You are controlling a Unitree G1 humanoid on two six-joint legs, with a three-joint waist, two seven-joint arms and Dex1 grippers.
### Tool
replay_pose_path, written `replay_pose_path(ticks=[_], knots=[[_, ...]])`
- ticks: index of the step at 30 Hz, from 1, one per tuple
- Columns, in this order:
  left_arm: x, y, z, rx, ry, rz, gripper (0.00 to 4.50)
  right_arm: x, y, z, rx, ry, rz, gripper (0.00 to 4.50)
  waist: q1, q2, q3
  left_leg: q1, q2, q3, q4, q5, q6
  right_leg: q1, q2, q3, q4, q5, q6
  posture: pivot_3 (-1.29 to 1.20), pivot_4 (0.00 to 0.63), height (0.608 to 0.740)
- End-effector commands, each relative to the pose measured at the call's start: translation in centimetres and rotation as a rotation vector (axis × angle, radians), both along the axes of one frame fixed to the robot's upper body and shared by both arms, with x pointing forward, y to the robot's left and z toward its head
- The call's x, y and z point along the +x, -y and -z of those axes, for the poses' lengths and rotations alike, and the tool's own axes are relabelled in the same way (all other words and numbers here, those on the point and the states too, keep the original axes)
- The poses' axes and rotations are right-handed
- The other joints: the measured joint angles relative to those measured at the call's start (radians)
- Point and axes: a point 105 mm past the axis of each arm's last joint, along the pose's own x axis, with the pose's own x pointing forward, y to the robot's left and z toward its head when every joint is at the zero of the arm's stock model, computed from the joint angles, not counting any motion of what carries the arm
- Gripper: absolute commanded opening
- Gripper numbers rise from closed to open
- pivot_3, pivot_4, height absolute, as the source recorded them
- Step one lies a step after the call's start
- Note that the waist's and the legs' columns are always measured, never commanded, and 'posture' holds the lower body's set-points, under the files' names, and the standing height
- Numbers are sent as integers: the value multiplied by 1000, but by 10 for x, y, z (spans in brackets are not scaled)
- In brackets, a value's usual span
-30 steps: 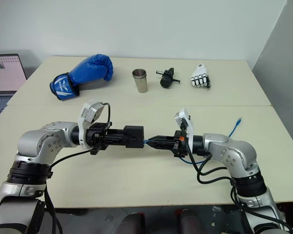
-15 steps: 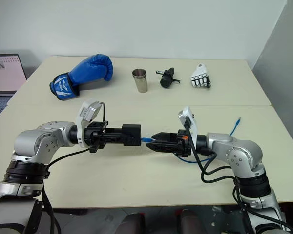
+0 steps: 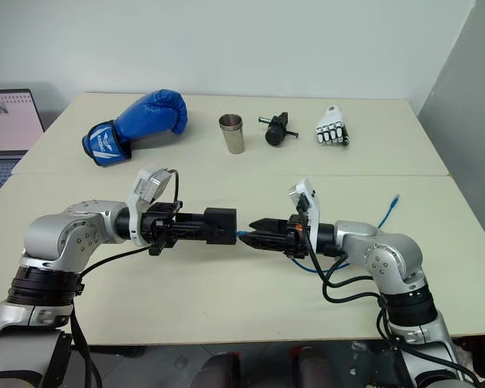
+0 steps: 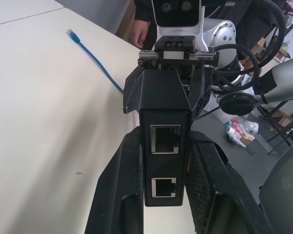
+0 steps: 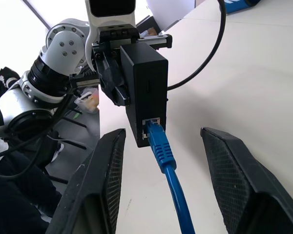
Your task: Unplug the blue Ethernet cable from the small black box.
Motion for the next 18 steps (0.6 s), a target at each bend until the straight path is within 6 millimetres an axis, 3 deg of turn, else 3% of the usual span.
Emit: replay_pose_path(ticks=[1, 18], knots=[[-3, 2, -11, -26, 36, 20, 781, -6, -7, -7, 21, 13, -46, 2586, 0, 0, 0, 0, 0, 0, 0, 0, 0, 0, 0, 0, 0, 0, 0, 0, 150, 740], [-1, 2, -10, -25, 36, 11, 781, -4, -12, -6, 41, -4, -29, 2586, 0, 0, 0, 0, 0, 0, 0, 0, 0, 0, 0, 0, 0, 0, 0, 0, 150, 740]])
